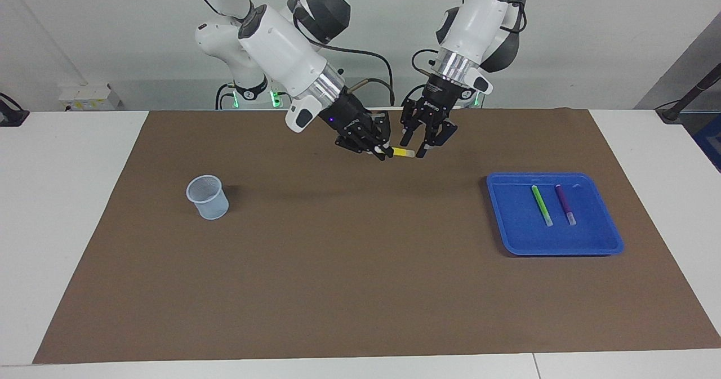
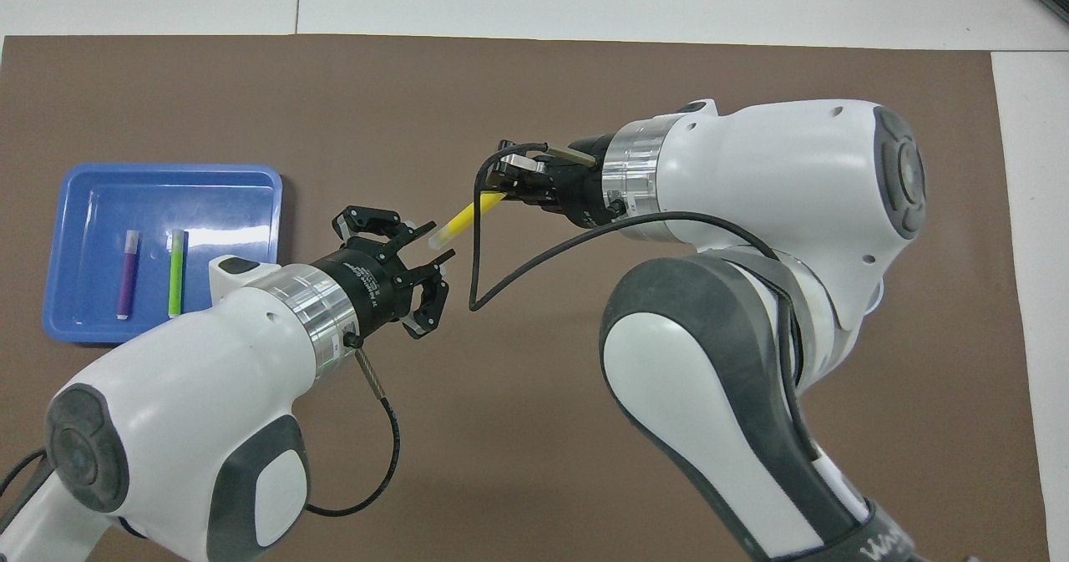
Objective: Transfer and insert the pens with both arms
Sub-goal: 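Open the left gripper to release the yellow pen, then carry the pen to the cup with the right gripper while the left gripper returns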
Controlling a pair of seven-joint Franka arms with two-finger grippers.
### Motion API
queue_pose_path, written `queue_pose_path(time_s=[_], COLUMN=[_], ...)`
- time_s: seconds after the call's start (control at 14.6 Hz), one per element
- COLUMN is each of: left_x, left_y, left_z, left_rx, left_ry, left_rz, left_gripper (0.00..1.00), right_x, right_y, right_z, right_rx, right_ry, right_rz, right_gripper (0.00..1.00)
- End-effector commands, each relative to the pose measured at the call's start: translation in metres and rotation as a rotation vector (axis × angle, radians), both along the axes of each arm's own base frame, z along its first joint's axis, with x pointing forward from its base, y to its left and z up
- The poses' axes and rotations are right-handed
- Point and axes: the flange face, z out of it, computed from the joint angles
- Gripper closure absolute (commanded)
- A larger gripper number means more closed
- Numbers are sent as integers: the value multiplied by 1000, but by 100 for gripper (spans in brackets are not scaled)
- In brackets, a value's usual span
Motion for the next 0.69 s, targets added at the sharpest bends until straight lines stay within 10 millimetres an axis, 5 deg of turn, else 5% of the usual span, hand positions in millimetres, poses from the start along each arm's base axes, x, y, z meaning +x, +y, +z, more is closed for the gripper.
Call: queue_pose_path(time_s=[0.0, 0.27, 0.62], left_x=[-9, -8, -3], left_y=[3, 7, 23], left_z=[1, 1, -4], left_rx=[9, 58, 249], left_ry=[-15, -40, -134], left_rz=[8, -22, -300], left_gripper=[0, 0, 0], right_x=[0, -1, 5], right_y=[-5, -26, -89], right_z=[-2, -13, -31], right_rx=[-47, -244, -454], right_ry=[-35, -94, -96], right_rz=[47, 221, 469], right_gripper=[100, 100, 100])
